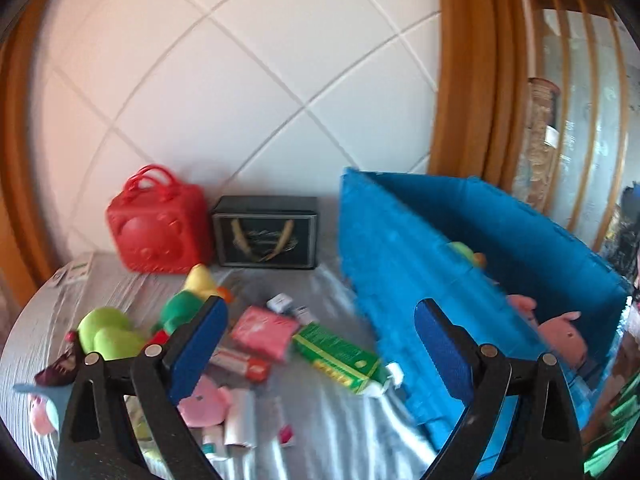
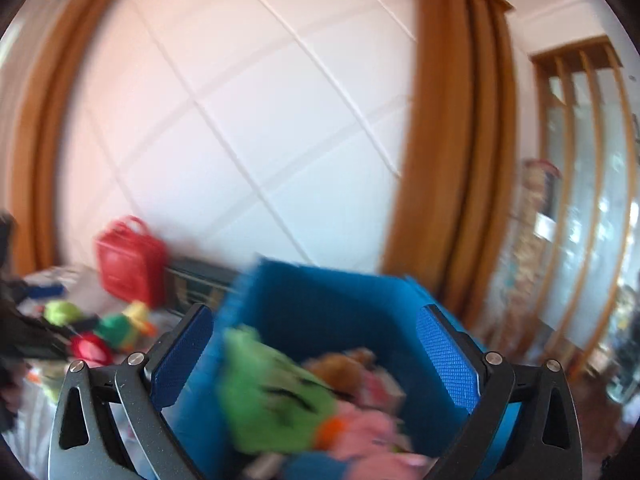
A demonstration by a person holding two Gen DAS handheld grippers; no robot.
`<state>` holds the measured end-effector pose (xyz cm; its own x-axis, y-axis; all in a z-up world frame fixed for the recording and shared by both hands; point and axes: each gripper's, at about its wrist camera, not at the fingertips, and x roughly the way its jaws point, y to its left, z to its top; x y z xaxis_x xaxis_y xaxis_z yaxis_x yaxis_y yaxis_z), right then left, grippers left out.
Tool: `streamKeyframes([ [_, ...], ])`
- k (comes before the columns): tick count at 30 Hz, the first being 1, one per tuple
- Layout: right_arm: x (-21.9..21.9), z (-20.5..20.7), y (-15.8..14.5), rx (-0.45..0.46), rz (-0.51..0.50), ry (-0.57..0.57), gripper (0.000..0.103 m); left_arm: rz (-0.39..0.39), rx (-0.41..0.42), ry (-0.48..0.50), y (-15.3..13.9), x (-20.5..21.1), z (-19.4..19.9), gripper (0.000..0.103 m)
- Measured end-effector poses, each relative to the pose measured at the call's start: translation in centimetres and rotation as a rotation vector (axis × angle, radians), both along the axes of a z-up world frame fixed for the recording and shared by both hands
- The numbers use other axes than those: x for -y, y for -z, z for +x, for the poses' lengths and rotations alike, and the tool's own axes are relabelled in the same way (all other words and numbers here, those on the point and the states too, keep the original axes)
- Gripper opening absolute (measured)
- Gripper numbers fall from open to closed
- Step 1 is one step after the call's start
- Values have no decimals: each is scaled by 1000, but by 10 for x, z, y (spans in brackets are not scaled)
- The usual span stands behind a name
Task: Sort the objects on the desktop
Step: 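Withdraw both tools from the bin back to the pile, then grasp the roll of clear tape with the left tool while the right tool grasps a white paper roll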
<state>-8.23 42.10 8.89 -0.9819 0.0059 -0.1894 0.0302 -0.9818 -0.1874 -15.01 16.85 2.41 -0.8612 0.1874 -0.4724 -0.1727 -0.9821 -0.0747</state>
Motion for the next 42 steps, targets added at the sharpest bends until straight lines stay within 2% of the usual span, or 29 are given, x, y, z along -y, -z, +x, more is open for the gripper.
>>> streamKeyframes([
  [4,61,5,-7,0,-29,-112,103,10,18,-90,24,60,13,96],
  [9,123,-10,9,73,-53,-199,103,-34,77,-254,60,140,20,96],
  [13,157,-36,41,199,-121,-254,103,-52,130,-303,91,191,26,96],
  [16,183,-52,73,288,-122,-250,103,-67,196,-307,119,216,26,96],
  [21,202,-72,135,426,-96,-211,103,-76,268,-302,157,230,20,96],
  [24,207,-85,173,534,-107,-203,103,-51,294,-266,171,229,8,96],
  [27,209,-97,208,632,-111,-175,103,-63,335,-228,188,219,-12,96],
  [32,209,-107,238,732,-123,-159,103,-88,407,-215,218,207,-41,96],
  [36,218,-121,260,802,-102,-147,103,-29,429,-197,228,206,-60,97],
  [42,237,-154,288,895,-99,-153,103,-91,483,-191,242,197,-78,97],
])
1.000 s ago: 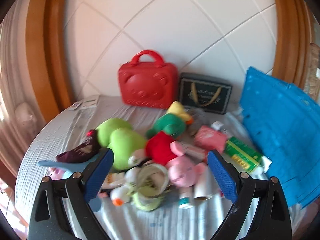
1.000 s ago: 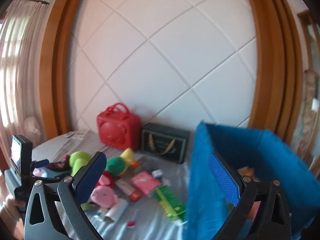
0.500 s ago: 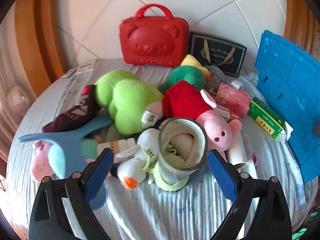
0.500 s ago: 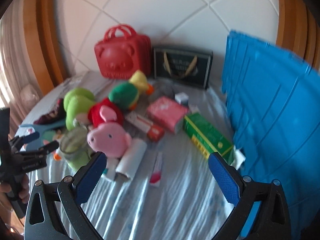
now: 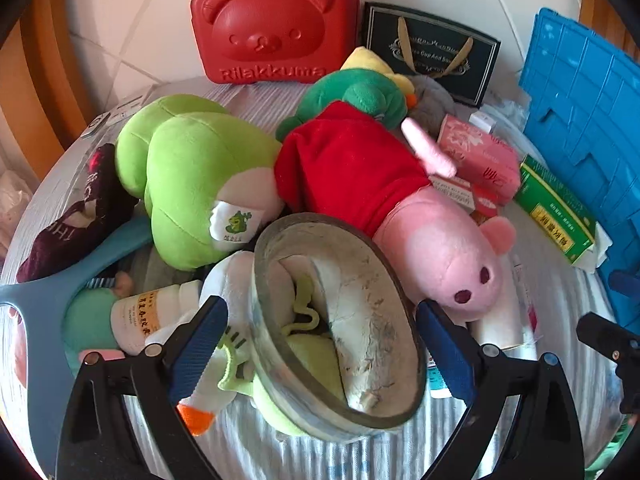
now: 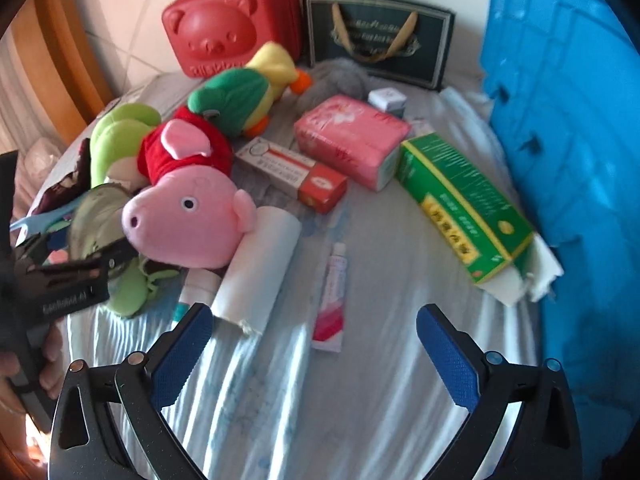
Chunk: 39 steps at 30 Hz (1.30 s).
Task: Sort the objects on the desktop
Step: 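Grasp the roll of clear tape with the left tool while the right tool grasps a white paper roll, then carry the tape roll and paper roll into the blue bin and open both tools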
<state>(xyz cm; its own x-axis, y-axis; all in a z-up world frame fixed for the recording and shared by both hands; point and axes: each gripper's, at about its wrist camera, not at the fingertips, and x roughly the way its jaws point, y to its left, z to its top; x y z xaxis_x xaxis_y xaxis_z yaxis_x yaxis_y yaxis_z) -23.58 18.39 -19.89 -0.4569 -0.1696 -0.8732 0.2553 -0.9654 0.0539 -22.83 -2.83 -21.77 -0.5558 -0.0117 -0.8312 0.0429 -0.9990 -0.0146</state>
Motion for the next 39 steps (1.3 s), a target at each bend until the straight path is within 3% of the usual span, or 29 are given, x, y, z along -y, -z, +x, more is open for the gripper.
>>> streamKeyframes([
  [1,4,-5,4,12,5,-2,103,-5,13,-3,2,0,-2,96],
  [3,12,-15,14,41,18,-11,103,7,22,6,3,3,0,79],
  [10,35,-43,46,150,-7,-39,103,42,10,-35,-11,18,10,73],
  [12,35,-50,52,169,-23,-24,103,29,-2,-80,-16,27,9,51],
  [14,35,-58,57,204,-42,-13,103,30,0,-98,-19,35,7,46],
  [15,35,-61,60,224,-50,-15,103,16,-1,-104,-19,38,5,34],
  [17,39,-65,63,236,-34,-34,103,0,32,-107,-15,42,1,30],
  [19,44,-64,62,223,0,-55,101,35,42,-108,-13,45,2,30],
  [21,46,-62,60,217,9,-69,90,56,48,-107,-12,45,2,30],
  [23,48,-61,61,225,3,-81,62,29,44,-108,-12,42,-1,30],
  [26,54,-61,63,219,16,-95,51,0,15,-102,-19,37,0,9],
  [33,35,-40,48,210,-36,-81,50,-21,-43,-86,-44,30,18,9],
  [39,3,-2,-5,90,-107,-55,49,-26,-116,-59,-78,18,41,9],
])
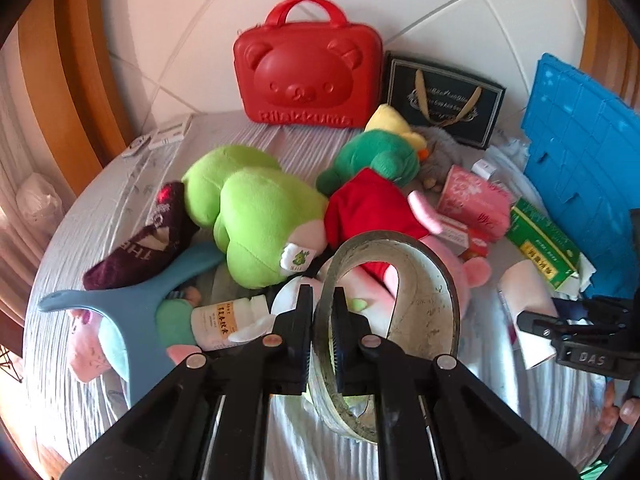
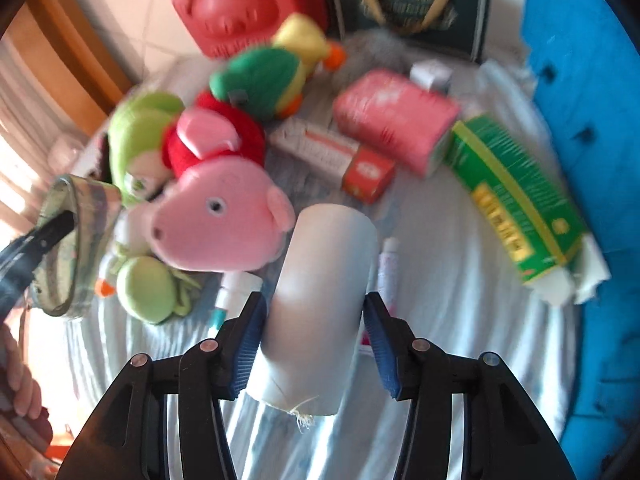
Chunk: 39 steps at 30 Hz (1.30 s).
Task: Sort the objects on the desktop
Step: 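Carry the tape roll and paper roll into the blue bin and open both tools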
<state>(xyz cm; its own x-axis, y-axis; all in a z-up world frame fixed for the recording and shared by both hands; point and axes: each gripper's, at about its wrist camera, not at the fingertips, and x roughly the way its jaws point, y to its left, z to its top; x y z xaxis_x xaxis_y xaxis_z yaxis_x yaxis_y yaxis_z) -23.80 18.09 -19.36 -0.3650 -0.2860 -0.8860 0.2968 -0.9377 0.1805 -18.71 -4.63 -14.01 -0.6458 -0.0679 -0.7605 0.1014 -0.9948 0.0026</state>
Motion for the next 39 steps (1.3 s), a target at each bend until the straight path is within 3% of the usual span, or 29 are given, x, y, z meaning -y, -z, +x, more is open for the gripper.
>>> streamKeyframes([
  [6,-29,32,-78,-214,-30,32,44,-9,-68,54,-40,-29,23,9],
  [15,-58,80,-162,-437,-87,58,44,-2,-215,141,-101,-88,51,9],
  [25,-159,125,-265,-704,-87,168,44,59,-412,338,-189,-200,54,9],
  [29,-214,128,-286,-757,-8,258,44,70,-409,450,-211,-261,48,9],
  [33,-263,120,-290,-748,80,323,44,62,-396,542,-225,-326,36,9],
  [39,-327,101,-274,-685,182,409,44,60,-278,682,-221,-418,16,9],
])
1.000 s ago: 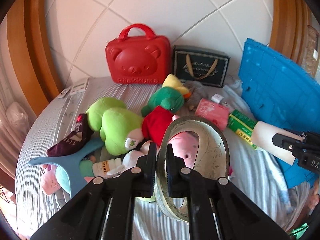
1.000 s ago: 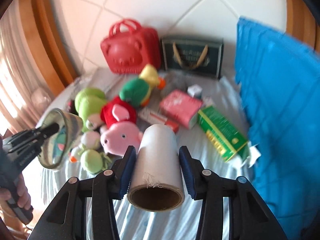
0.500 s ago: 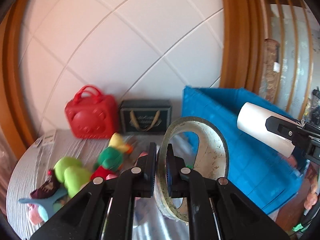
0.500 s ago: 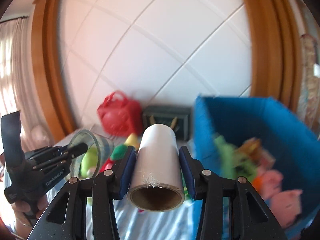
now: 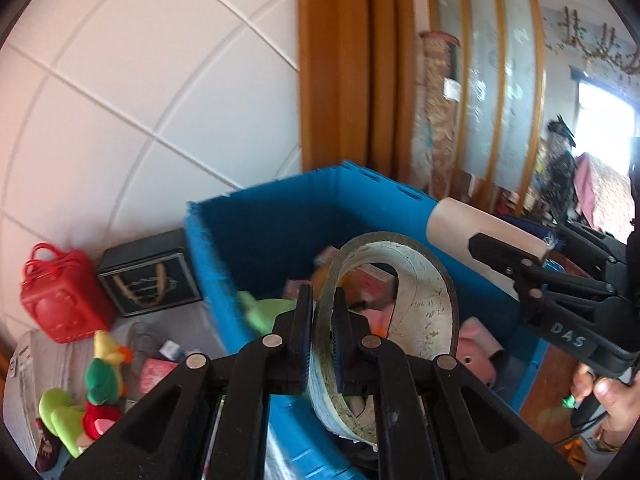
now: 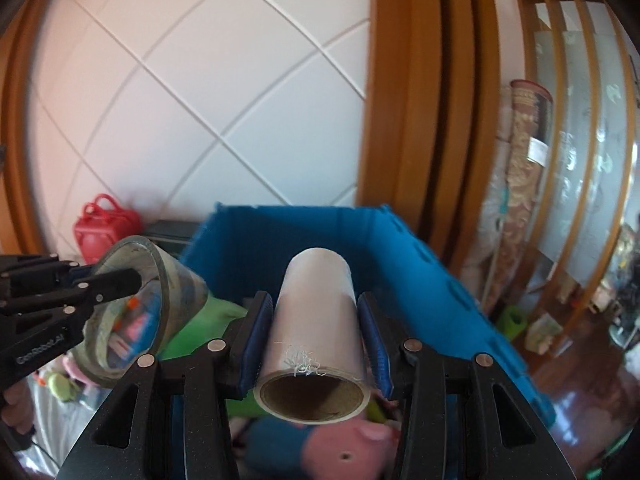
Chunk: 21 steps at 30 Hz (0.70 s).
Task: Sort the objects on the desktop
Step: 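Carry the tape roll and paper roll into the blue bin and open both tools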
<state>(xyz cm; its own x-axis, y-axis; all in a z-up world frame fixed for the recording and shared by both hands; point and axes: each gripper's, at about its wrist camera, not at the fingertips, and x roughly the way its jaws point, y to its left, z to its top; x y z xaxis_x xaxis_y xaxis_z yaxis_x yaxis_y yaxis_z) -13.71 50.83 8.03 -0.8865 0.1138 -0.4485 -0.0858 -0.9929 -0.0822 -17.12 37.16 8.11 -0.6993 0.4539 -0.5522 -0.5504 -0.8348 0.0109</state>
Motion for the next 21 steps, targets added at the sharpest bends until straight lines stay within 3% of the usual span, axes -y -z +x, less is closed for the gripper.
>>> streamKeyframes([
  [4,-31,1,18,35,10,46,44,-93,27,63,15,-46,-3,9],
  [10,-69,-20,43,81,-2,80,44,-165,78,127,31,-80,-11,9],
  [21,-85,-35,62,144,-26,106,43,-186,116,119,39,-81,-24,9],
])
